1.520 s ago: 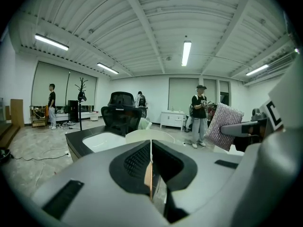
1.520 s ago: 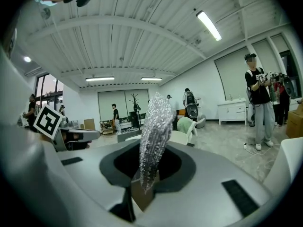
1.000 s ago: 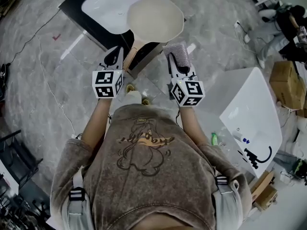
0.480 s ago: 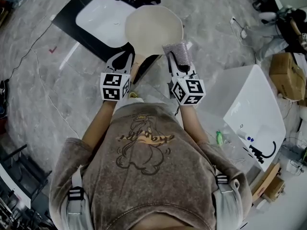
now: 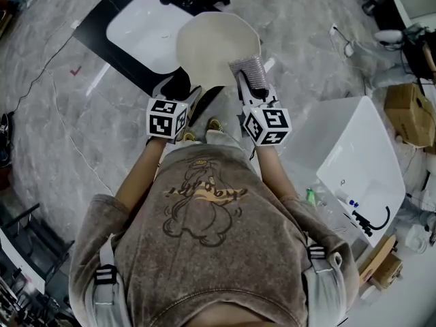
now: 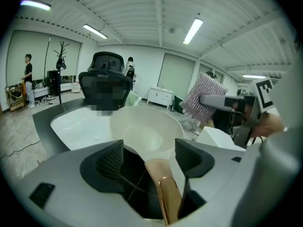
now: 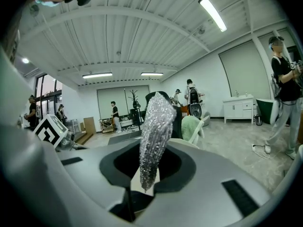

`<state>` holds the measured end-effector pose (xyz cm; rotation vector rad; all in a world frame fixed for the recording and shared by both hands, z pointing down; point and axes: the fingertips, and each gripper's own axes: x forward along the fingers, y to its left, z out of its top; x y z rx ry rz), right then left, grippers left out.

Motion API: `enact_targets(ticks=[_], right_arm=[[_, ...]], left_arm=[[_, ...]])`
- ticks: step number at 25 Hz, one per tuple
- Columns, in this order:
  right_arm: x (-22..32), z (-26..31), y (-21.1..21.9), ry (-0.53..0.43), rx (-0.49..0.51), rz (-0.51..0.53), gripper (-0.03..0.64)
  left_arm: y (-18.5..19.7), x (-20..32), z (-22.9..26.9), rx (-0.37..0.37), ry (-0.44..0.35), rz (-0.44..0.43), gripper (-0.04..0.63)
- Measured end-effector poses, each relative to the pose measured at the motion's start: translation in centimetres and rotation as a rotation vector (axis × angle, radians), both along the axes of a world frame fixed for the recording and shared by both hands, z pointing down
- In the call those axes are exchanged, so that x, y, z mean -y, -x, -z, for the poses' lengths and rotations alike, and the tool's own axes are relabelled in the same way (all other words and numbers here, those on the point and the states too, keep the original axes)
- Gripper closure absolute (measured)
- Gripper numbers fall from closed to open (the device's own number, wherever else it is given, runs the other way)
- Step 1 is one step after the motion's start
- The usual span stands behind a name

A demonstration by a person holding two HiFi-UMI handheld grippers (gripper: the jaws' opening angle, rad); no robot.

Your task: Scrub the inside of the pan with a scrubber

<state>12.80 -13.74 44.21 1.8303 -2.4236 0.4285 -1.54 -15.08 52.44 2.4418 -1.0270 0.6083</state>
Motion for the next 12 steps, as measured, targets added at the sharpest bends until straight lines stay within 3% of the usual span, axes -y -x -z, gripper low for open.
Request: enact_targets(ticks=[6,12], right_arm=[[2.1,-0.7,-0.3,0.016,-0.009,0.041,0.537],[3.5,-1.5,-0.4,0.033,-0.004,0.075,0.537]], left_arm=[[-1.8,-1.1,-4.3,0.098,0.157,-0.092,0.258],[-2.2,-1.6,-7.2,0.163,0.26,-0.115,0.259]])
